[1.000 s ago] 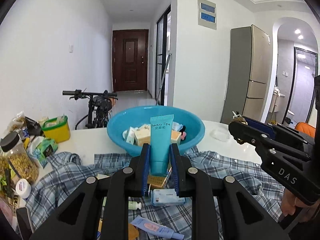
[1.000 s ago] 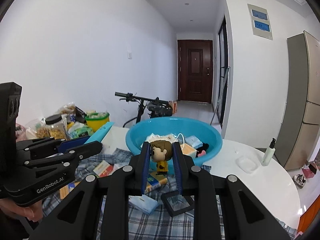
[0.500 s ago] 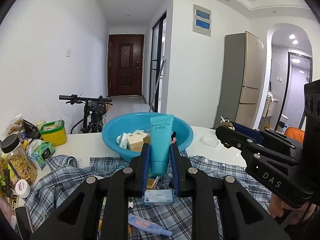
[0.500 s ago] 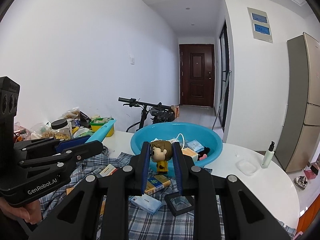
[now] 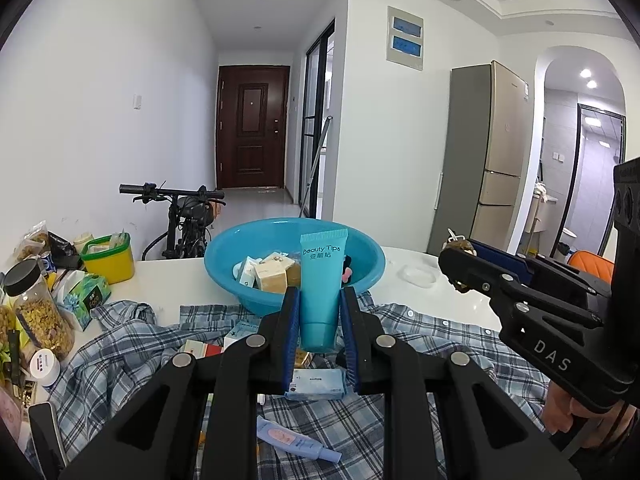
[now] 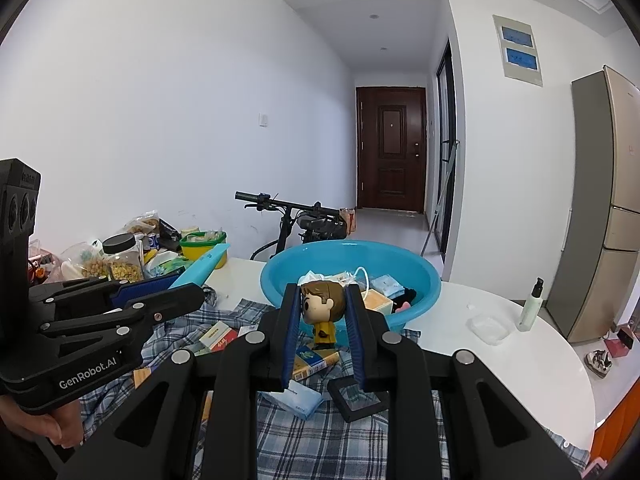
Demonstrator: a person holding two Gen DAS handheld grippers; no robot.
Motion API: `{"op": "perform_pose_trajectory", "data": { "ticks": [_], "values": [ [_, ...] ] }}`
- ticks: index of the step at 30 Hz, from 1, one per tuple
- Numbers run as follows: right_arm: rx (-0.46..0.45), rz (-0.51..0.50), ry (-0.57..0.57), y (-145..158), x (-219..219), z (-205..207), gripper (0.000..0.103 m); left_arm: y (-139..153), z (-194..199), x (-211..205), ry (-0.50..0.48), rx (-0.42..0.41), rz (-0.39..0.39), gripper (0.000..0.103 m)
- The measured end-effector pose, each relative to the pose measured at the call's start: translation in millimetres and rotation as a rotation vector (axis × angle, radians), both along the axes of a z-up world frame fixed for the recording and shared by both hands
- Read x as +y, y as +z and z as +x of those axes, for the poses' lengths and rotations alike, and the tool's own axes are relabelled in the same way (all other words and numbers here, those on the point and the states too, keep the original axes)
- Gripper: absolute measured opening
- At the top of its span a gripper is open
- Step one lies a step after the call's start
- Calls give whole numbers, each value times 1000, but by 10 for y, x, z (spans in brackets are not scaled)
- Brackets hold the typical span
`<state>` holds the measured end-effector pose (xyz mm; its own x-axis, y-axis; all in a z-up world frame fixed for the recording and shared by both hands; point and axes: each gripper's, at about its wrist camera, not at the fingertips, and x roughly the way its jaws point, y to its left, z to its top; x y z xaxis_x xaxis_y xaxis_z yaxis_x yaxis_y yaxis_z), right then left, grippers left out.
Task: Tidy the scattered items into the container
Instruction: 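Carry the light blue tube and boxed figurine up over the turquoise basin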
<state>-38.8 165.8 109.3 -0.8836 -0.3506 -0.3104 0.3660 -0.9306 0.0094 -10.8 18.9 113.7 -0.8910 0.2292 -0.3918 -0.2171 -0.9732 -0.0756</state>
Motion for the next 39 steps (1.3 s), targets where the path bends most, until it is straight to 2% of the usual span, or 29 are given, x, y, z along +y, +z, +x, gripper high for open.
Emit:
{"op": "perform_pose_trajectory", "data": {
  "ticks": [9,19,27,33,39],
  "values": [
    [-13,9,-2,-37,-5,-101,21,-74,-114,-47,4,-20,9,22],
    [-22,25,-10,-39,-19,-390,21,-97,-506,-148,11,-54,22,22],
    [-46,12,-13,-64,-39,-767,21,-48,-828,-226,27,-44,9,22],
    [-55,29,-13,-75,-83,-1071,21,-93,-1187,-269,19,-73,33,22],
    [-54,37,-15,-39,-111,-1411,21,-67,-1547,-298,30,-69,26,22]
  ]
}}
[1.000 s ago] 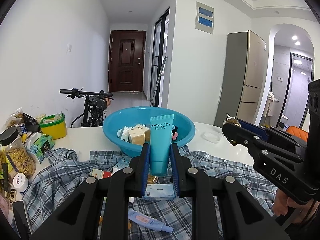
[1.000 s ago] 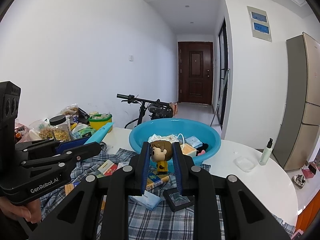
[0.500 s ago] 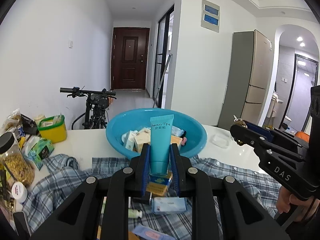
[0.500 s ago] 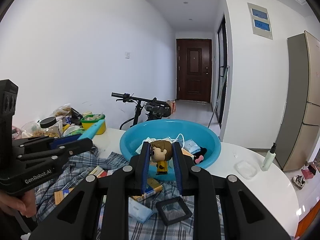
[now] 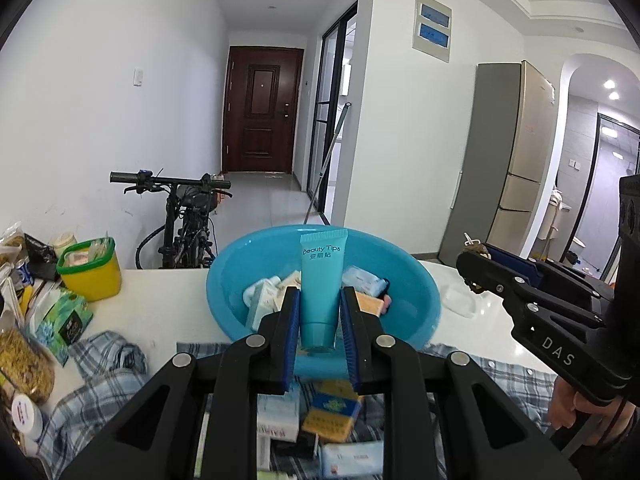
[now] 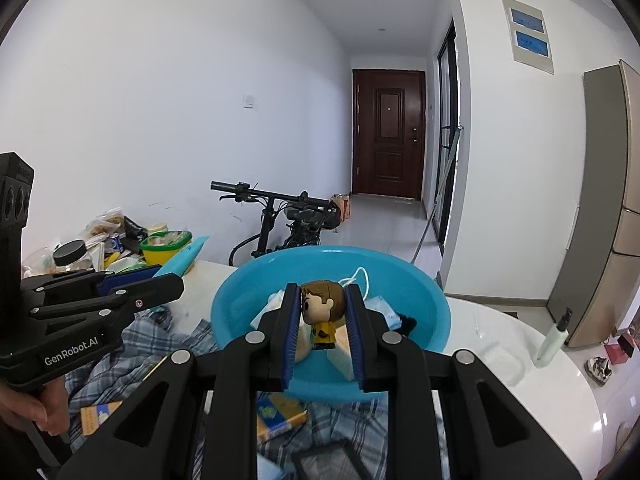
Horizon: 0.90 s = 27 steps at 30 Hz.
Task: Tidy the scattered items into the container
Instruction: 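Carry the light blue tube and boxed figurine up over the turquoise basin, then lower both held items into the basin and open both tools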
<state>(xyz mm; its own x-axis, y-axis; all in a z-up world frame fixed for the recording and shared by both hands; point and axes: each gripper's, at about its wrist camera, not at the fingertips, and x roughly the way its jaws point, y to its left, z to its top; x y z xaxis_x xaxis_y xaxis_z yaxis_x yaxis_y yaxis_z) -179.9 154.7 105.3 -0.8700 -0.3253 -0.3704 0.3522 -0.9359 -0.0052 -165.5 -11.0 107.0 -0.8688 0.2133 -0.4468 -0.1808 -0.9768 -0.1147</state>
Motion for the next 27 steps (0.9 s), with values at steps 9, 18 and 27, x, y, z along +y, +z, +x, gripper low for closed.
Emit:
{"op": "perform_pose_trajectory", "data": {
  "ticks": [9,18,27],
  "values": [
    [-9,-14,-13,-30,-39,-540,21,-49,-609,-50,5,-12,-9,22],
    [-33,-49,-25,-79,-30,-1078,21,-158,-1141,-7,21,15,-63,22],
    [-56,-45,-59,-161,-30,-1454,21,-247,-1601,-64,32,-11,-53,22]
  ]
}}
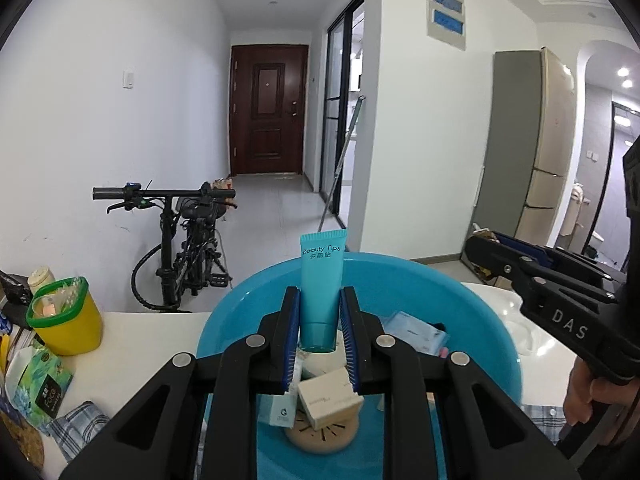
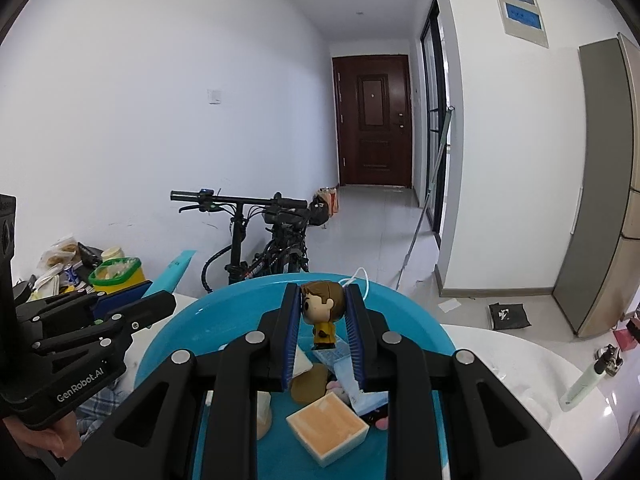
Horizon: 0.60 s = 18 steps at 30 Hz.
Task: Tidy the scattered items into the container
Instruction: 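Lower both held items into the basin and open both tools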
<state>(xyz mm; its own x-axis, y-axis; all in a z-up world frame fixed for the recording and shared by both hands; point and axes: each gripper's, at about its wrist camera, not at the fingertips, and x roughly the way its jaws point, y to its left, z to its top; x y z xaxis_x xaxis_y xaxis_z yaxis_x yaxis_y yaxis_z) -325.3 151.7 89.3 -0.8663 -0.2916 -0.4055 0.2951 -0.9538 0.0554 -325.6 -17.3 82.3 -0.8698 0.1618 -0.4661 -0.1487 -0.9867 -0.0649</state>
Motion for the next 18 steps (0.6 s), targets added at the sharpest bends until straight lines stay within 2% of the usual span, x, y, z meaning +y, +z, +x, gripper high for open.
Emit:
{"op": "perform_pose_trajectory", "data": {
  "ticks": [4,11,18],
  "values": [
    [-55,-15,13,-20,2,-182,21,-47,-158,41,-18,-42,-6,22],
    [-109,46,24,56,2,-390,21,-86,-489,118,-43,-179,-28,22],
    [-255,67,93,65,6,-646,21,-94,-815,108,-39,-345,-31,22]
  ]
}}
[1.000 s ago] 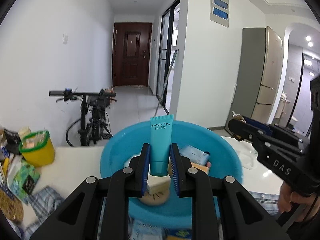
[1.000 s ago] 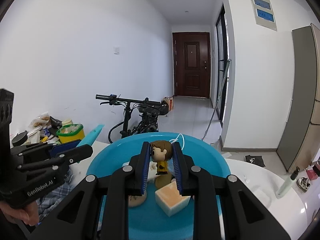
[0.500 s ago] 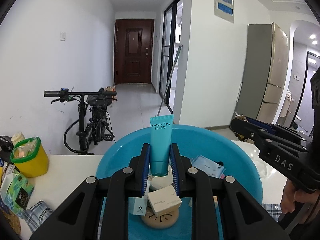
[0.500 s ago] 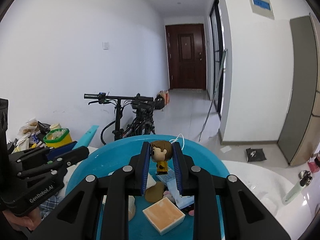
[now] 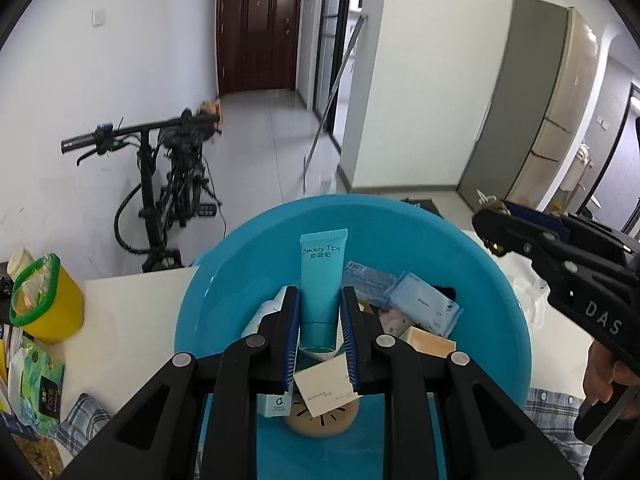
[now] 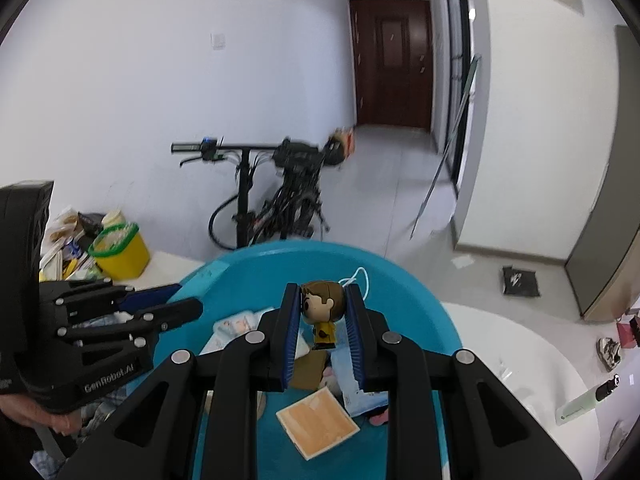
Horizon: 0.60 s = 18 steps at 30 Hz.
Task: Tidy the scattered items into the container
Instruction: 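Lower both held items into the basin and open both tools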
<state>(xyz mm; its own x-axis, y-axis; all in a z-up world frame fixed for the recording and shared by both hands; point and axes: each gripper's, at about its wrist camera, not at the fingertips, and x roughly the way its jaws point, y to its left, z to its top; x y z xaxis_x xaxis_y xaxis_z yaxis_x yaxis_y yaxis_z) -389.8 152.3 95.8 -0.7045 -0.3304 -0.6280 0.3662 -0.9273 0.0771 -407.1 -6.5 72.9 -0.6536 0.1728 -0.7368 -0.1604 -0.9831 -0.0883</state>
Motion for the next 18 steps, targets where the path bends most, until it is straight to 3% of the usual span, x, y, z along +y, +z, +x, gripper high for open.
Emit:
{"op": "perform_pose_trajectory", "data": {
  "ticks": [8,18],
  "values": [
    [-46,55,-3,-106,32,-166,21,138,-76,111,-9,9,-35,22],
    [-162,59,-18,-479,68,-406,21,-204,-305,164,2,-80,-23,22]
  ]
}}
